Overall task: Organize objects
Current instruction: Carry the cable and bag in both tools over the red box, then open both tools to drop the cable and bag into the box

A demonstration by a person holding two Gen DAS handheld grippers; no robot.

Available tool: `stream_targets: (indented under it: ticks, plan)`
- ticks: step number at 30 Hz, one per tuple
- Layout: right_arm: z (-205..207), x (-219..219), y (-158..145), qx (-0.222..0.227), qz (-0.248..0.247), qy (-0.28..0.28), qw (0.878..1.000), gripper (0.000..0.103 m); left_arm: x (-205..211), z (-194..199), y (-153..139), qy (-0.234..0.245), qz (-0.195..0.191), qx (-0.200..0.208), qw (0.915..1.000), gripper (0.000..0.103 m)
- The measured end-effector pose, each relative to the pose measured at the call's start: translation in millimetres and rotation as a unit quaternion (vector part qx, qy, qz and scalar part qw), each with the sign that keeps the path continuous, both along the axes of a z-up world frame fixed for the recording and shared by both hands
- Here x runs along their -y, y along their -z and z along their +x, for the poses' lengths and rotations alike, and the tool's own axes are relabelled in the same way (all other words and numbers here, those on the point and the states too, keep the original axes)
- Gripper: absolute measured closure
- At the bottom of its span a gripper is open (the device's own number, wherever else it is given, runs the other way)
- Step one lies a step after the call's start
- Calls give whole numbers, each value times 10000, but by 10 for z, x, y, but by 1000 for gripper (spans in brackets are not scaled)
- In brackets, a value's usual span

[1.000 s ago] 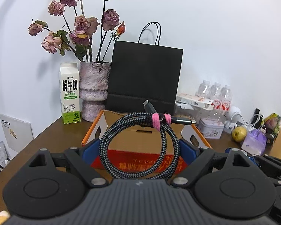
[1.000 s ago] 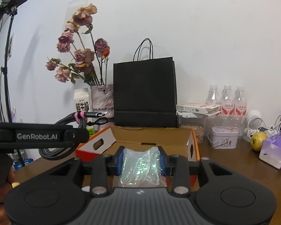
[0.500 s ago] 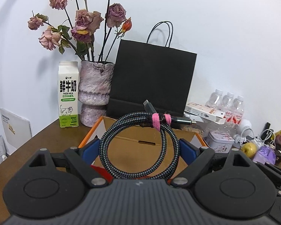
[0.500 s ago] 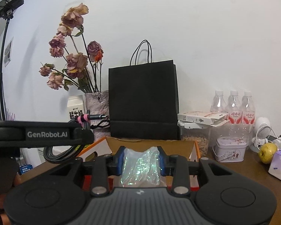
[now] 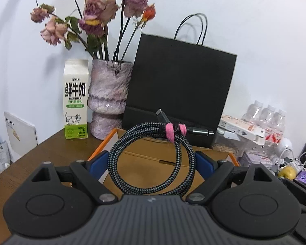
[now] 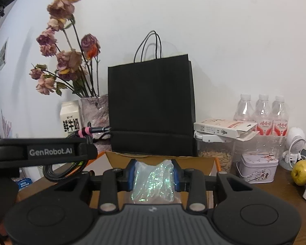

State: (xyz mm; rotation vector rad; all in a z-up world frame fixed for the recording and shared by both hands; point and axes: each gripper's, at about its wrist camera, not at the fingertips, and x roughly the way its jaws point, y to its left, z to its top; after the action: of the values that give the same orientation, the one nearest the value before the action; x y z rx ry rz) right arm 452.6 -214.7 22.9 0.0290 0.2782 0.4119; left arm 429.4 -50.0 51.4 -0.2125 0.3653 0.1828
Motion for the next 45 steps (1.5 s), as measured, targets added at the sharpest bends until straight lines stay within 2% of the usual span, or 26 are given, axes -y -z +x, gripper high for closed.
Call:
stream_targets:
  ticks: [7,11,19,22,24,26,28,34,45]
  plan:
    - [299,-53,106,-236,-23,87,9997,70,-9,237,118,-208,-3,-194,9996,14]
    - [420,-96,200,-352,-121,178,9991,70,-11,341,179,-266,-128,-306,9991,14]
    - [503,-154,336,-514,-305,244,9979,69,-4,475,297,-421,-43,-486,9979,13]
    - [516,-142,351,-584,-283,227,9976,59,-34,487,308,-447,-94,-534,9975,10]
    - [532,-133,368,-643,-278,249,9972,47,-36,473,297,-431,-93,-469,9979,0]
    - [546,-121,379,-700,-263,278,9968,11,-21,452,285,-440,-72,-399,9982,0]
    - [542,-116,377,-656,-271,371,9968,0,-22,458,289,-444,-103,-436,9980,0]
    - [577,-87,383,-746,-256,464,9958,0,-65,459,290,-550,-210,-467,9972,0]
    - [544,-65,353,-778,-265,462,9955,0,-116,336,218,-560,-306,-276,9976,0]
